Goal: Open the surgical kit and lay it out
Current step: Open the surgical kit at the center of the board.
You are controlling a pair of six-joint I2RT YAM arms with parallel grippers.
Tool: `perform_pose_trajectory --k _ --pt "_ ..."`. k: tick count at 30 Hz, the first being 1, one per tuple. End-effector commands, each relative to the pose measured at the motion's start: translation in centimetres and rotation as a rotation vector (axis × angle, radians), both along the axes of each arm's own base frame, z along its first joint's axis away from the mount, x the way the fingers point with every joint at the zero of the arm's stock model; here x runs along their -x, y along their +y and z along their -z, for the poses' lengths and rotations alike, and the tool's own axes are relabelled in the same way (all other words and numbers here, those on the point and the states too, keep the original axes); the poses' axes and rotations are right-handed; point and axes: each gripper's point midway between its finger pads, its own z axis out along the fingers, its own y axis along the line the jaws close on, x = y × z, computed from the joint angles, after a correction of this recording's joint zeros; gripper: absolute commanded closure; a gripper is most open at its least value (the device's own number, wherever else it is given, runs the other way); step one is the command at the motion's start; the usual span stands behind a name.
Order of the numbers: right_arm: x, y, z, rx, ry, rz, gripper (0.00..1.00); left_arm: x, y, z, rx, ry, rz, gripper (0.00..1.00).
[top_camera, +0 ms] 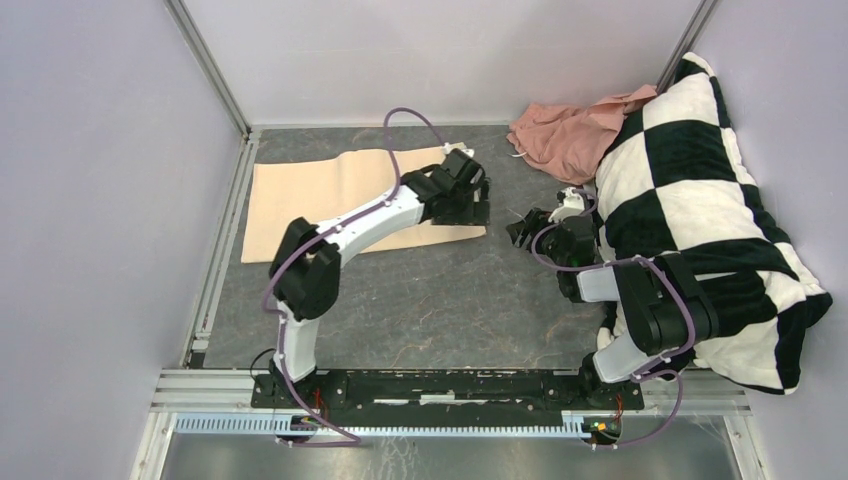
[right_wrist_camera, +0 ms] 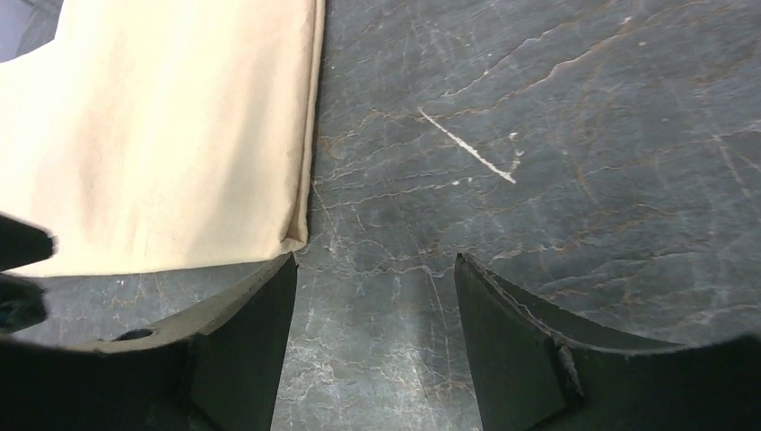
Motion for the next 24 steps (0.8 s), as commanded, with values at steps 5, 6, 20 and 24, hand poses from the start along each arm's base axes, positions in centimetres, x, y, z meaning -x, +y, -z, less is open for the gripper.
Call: perform_pose_trajectory --k 5,6,20,24 --pt "-1.7 4.8 -2.0 -0.050 -0.075 -0.224 0.30 2.0 11.5 -3.4 -0.144 -0.116 -0.139 0.06" --pt "-1.9 5.2 -2.1 -0.052 -0.078 -0.237 0.30 2.2 12.6 -3.5 -0.143 -0.117 -0.158 0.05" --pt "-5.5 11.3 -0.8 -0.161 -0.011 -0.311 0.52 4.8 18.3 -5.4 -0.127 -0.167 -0.184 0.02" --pt "-4.5 9.9 0.6 -0.097 0.019 -0.255 0.53 4.7 19.2 -4.7 -0.153 -0.181 -0.193 0.01"
